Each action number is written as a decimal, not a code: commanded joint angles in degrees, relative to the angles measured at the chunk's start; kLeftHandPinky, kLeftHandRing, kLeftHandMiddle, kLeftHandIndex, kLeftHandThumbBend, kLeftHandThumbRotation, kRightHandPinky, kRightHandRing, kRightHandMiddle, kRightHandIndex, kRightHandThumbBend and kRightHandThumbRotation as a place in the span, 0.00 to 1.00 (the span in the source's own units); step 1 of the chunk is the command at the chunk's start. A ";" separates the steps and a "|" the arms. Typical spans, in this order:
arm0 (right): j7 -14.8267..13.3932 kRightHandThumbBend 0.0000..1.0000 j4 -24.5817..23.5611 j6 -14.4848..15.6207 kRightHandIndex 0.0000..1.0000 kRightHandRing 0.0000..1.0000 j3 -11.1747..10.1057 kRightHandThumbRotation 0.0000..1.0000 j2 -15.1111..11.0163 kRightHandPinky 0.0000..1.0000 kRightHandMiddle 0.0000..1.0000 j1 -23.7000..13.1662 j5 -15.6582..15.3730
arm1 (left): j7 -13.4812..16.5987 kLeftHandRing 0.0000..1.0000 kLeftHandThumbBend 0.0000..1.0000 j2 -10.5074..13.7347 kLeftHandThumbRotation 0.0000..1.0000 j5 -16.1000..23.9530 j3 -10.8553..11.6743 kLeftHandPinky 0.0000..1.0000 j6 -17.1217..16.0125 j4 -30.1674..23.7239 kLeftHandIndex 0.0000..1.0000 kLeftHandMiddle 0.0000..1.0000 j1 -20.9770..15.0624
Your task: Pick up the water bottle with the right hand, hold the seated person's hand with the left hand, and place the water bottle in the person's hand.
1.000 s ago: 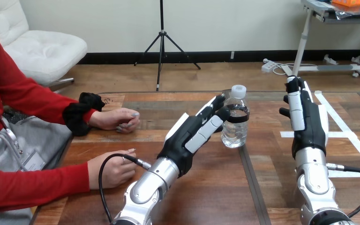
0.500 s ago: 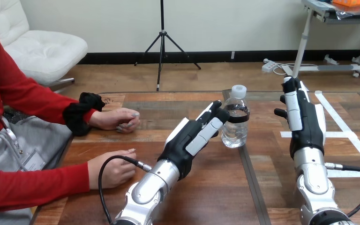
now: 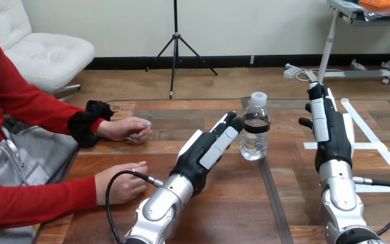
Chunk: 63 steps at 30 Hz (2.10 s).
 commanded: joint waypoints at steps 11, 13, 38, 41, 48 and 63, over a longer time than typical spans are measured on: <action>1.12 0.88 -2.19 0.43 0.99 0.92 -0.68 1.00 -1.64 0.92 0.93 -1.93 0.77 | 0.44 1.00 0.99 -2.51 0.96 -1.26 1.60 1.00 0.44 1.11 1.00 1.00 -12.80; 1.30 0.88 -2.11 0.65 0.99 0.93 -0.78 1.00 -1.79 0.90 0.94 -1.98 0.87 | 0.73 1.00 0.99 -2.44 0.96 -1.07 1.48 1.00 0.60 1.16 1.00 1.00 -12.96; 3.67 0.93 -1.87 4.53 1.00 0.95 -0.98 1.00 -2.90 0.93 0.95 -2.24 0.72 | 0.94 1.00 0.93 -2.61 0.97 -1.93 2.54 1.00 5.44 2.23 1.00 1.00 -15.54; 4.34 0.89 -1.69 5.07 1.00 0.96 -1.21 1.00 -2.96 0.96 0.95 -2.35 0.84 | 1.11 1.00 0.94 -2.72 0.98 -2.12 2.73 1.00 6.30 2.42 1.00 1.00 -16.03; 5.01 0.89 -1.73 5.96 1.00 0.96 -1.40 1.00 -2.64 0.97 0.96 -2.71 0.86 | -0.08 1.00 0.96 -3.17 0.99 -3.48 4.09 1.00 8.65 2.83 1.00 1.00 -17.11; 7.45 0.93 -2.08 6.81 0.98 0.95 -1.94 1.00 -0.95 0.95 0.94 -4.17 2.01 | -0.65 1.00 0.98 -3.96 1.00 -3.72 5.27 1.00 12.72 3.40 1.00 1.00 -18.75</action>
